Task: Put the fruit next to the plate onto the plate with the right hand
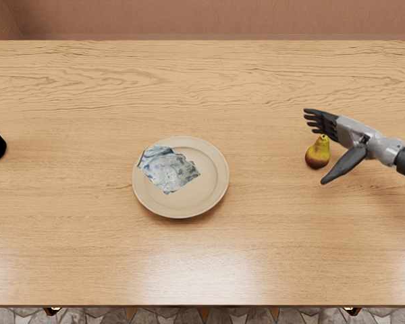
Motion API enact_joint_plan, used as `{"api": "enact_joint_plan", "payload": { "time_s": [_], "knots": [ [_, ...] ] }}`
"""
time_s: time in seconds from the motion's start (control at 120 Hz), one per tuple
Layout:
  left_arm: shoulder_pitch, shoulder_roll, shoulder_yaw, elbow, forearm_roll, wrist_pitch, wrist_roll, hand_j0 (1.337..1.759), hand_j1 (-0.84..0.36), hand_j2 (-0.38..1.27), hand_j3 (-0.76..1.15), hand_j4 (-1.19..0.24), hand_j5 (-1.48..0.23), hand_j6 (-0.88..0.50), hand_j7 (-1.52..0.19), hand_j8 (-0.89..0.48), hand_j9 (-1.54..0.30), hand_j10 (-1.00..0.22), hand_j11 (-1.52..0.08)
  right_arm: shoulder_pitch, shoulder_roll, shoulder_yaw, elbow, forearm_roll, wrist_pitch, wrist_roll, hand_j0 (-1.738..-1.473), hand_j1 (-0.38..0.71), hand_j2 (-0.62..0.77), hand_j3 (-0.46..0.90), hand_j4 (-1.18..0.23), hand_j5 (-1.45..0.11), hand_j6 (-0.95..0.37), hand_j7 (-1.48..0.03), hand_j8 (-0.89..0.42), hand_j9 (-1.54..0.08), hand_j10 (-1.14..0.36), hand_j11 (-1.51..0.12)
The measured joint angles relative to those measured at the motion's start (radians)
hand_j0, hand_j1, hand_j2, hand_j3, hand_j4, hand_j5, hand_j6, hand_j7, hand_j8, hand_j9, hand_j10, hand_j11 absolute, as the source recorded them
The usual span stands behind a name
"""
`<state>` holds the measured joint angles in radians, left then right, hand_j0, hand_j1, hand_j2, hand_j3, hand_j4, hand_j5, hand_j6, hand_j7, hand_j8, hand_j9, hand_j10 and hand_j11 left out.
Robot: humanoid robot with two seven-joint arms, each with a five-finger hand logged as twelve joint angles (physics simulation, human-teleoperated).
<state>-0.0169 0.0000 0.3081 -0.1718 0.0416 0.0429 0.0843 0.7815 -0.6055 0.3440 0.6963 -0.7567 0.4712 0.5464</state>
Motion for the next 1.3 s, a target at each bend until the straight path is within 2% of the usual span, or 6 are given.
{"api": "enact_joint_plan", "payload": {
  "time_s": [0.275,0.55,0.633,0.733,1.092,1.3],
  "knots": [
    [0.0,0.0,0.0,0.0,0.0,0.0,0.0,1.658,0.35,0.0,0.0,0.0,0.0,0.0,0.0,0.0,0.0,0.0,0.0,-0.003,0.015,-0.038,-0.022,0.0,-0.016,0.002,-1.658,-0.24,-0.02,0.0,-0.1,-0.12,-0.1,-0.12,-0.1,-0.12,-0.1,-0.12],
    [0.0,0.0,0.0,0.0,0.0,0.0,0.0,1.658,0.35,0.0,0.0,0.0,0.0,0.0,0.0,0.0,0.0,0.0,0.0,0.007,0.016,-0.077,-0.02,-0.003,-0.01,0.005,-1.658,0.23,-0.03,0.0,-0.51,-0.65,-0.51,-0.65,-0.5,-0.65,-0.45,-0.66],
    [0.0,0.0,0.0,0.0,0.0,0.0,0.0,1.658,0.35,0.0,0.0,0.0,0.0,0.0,0.0,0.0,0.0,0.0,0.0,0.008,0.016,-0.079,-0.021,-0.002,-0.009,0.006,-1.657,0.29,0.17,0.0,-0.63,-0.81,-0.63,-0.81,-0.5,-0.82,-0.47,-0.83],
    [0.0,0.0,0.0,0.0,0.0,0.0,0.0,1.658,0.35,0.0,0.0,0.0,0.0,0.0,0.0,0.0,0.0,0.0,0.0,0.009,0.015,-0.081,-0.022,-0.005,-0.008,0.006,-1.654,0.33,0.24,0.0,-0.72,-0.94,-0.72,-0.94,-0.43,-0.95,-0.42,-0.96],
    [0.0,0.0,0.001,0.0,0.0,0.0,0.0,1.658,0.35,0.0,0.0,0.0,0.0,0.0,0.0,0.0,0.0,0.0,0.0,0.071,0.015,-0.082,-0.015,-0.005,0.073,0.007,-1.648,0.42,0.34,0.0,-0.84,-1.11,-0.64,-1.1,-0.3,-1.11,-0.25,-1.14],
    [0.0,0.0,0.001,0.0,0.0,0.0,0.0,1.658,0.35,0.0,0.0,0.0,0.0,0.0,0.0,0.0,0.0,0.0,0.0,0.135,0.016,-0.081,0.064,-0.002,0.128,-0.001,-1.647,0.46,0.38,0.0,-0.84,-1.16,-0.6,-1.12,-0.26,-1.12,-0.22,-1.16]
  ]
}}
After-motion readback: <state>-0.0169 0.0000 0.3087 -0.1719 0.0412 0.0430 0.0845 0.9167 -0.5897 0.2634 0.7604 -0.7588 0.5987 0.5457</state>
